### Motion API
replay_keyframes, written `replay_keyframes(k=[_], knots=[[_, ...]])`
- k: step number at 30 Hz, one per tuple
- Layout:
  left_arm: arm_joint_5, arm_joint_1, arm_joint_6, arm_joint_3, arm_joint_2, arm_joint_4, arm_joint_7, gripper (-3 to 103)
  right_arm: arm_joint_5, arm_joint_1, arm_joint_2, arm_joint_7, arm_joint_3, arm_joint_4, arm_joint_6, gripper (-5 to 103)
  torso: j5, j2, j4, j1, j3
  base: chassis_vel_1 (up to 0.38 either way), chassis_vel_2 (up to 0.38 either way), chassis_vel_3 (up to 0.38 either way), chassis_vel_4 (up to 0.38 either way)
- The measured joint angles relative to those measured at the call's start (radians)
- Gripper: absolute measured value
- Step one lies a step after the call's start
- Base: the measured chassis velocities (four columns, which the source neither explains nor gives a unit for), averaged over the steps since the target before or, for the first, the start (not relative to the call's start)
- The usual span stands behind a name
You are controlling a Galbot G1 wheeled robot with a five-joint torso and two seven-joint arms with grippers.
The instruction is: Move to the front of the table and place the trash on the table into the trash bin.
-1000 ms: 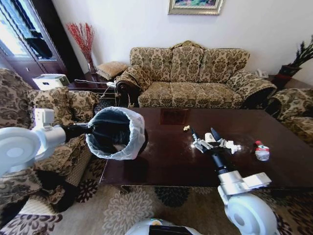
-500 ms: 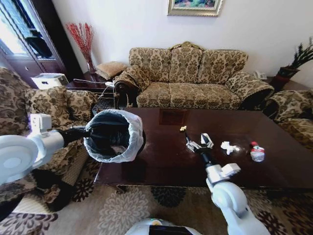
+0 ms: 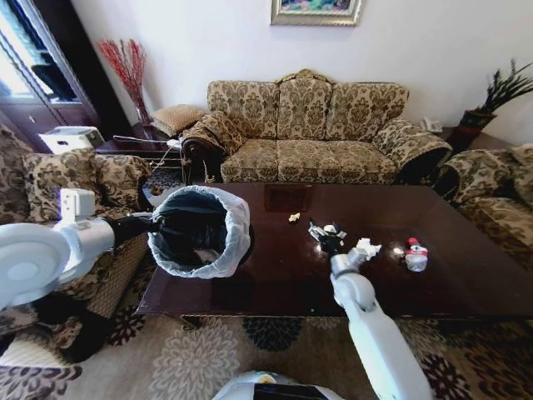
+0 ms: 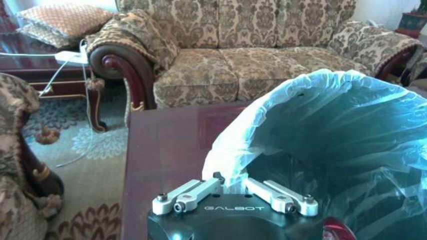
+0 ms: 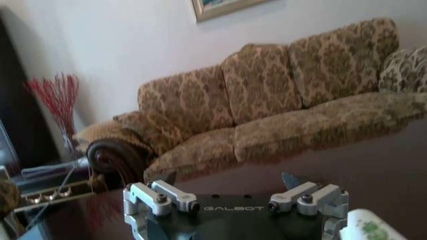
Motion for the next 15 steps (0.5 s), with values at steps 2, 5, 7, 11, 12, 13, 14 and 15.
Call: replay_keyframes(k=[2, 5, 7, 11, 12, 13, 14, 15], knots=[[-0.002, -0.002, 0.0, 0.007, 0.003, -0.001, 0.0, 0, -0.019, 0.048, 0.026, 0.004, -0.009, -0.067, -0.006, 100, 0.0002, 0.0, -0.0008, 0.0, 0.0, 0.0, 0.0, 0.0, 0.0], [-0.002, -0.005, 0.0, 0.017, 0.007, 0.0, 0.001, 0, -0.038, 0.103, 0.062, 0.004, -0.02, -0.145, -0.013, 100, 0.0017, 0.0, -0.0016, 0.0, 0.0, 0.0, 0.0, 0.0, 0.0], [-0.002, -0.005, 0.0, 0.02, 0.01, 0.003, 0.001, 0, -0.048, 0.12, 0.084, -0.011, -0.022, -0.18, -0.01, 100, 0.0011, 0.0, -0.002, 0.0, 0.0, 0.0, 0.0, 0.0, 0.0], [-0.002, -0.005, 0.0, 0.02, 0.011, 0.005, 0.002, 0, -0.065, 0.122, 0.094, -0.036, -0.022, -0.202, 0.011, 100, 0.0005, 0.0, -0.0015, 0.0, 0.0, 0.0, 0.0, 0.0, 0.0], [-0.003, -0.005, 0.0, 0.02, 0.011, 0.007, 0.003, 0, -0.073, 0.122, 0.098, -0.042, -0.022, -0.212, 0.02, 100, 0.0004, 0.0, -0.0012, 0.0, 0.0, 0.0, 0.0, 0.0, 0.0], [-0.003, -0.005, 0.0, 0.02, 0.011, 0.007, 0.003, 0, -0.073, 0.122, 0.098, -0.042, -0.022, -0.212, 0.02, 100, 0.0004, 0.0, -0.0012, 0.0, 0.0, 0.0, 0.0, 0.0, 0.0], [-0.002, -0.005, 0.0, 0.02, 0.011, 0.007, 0.003, 0, -0.074, 0.123, 0.099, -0.043, -0.022, -0.215, 0.021, 100, 0.0005, 0.0, -0.001, 0.0, 0.0, 0.0, 0.0, 0.0, 0.0], [-0.003, -0.004, 0.0, 0.02, 0.008, 0.005, 0.003, 0, -0.076, 0.123, 0.101, -0.043, -0.023, -0.217, 0.022, 100, 0.0006, 0.0, -0.0009, 0.0, 0.0, 0.0, 0.0, 0.0, 0.0]])
